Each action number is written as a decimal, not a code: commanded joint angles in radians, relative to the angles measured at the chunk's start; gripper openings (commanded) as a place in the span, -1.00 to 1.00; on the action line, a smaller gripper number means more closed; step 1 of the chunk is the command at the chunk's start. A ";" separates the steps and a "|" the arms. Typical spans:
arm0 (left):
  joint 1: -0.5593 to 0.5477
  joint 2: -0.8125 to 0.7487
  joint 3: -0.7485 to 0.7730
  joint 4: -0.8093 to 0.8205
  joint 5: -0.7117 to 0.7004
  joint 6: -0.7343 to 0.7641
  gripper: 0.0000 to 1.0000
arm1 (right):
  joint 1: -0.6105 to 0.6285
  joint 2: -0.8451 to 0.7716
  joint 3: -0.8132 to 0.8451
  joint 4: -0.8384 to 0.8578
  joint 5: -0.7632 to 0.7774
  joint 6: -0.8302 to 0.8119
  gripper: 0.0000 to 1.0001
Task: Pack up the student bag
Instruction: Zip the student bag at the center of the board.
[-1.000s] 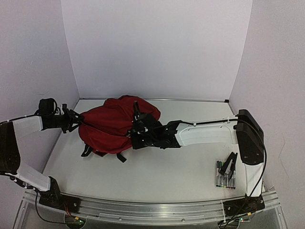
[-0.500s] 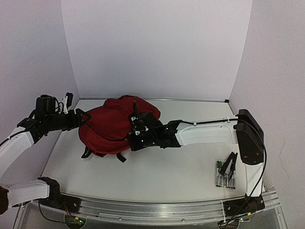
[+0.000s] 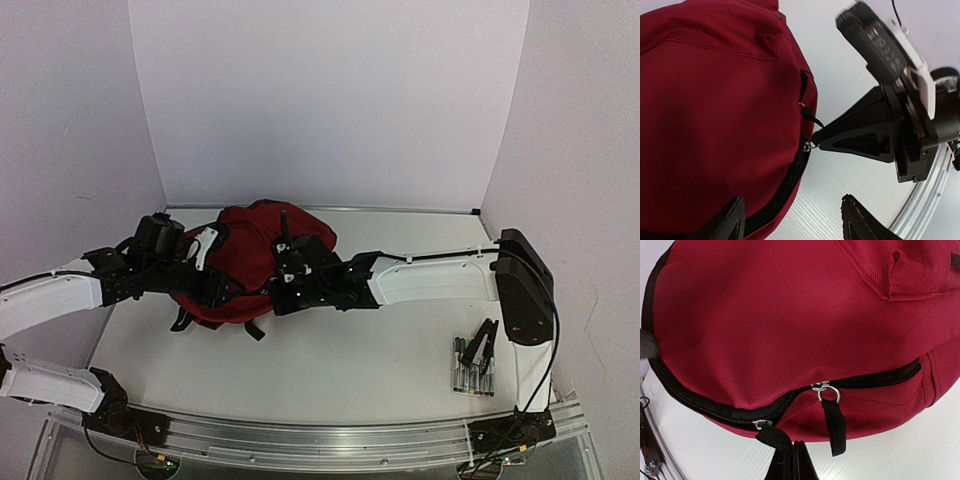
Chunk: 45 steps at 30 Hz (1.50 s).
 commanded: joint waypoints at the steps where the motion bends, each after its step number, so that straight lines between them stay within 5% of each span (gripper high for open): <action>1: -0.097 0.062 0.028 0.097 -0.131 0.086 0.34 | 0.001 -0.028 0.016 0.023 0.028 0.019 -1.00; 9: -0.243 0.174 0.015 0.156 -0.393 0.196 0.37 | 0.000 -0.046 -0.001 0.032 0.034 0.041 -1.00; 18: -0.278 0.205 -0.016 0.152 -0.474 0.179 0.01 | 0.000 -0.071 -0.025 0.056 0.051 0.068 -1.00; 29: -0.281 0.180 -0.042 0.114 -0.565 0.059 -0.99 | -0.028 -0.104 -0.019 0.056 0.109 0.103 -1.00; 45: -0.281 -0.037 -0.109 0.080 -0.648 0.031 -1.00 | -0.215 -0.084 -0.015 0.039 0.127 0.096 -1.00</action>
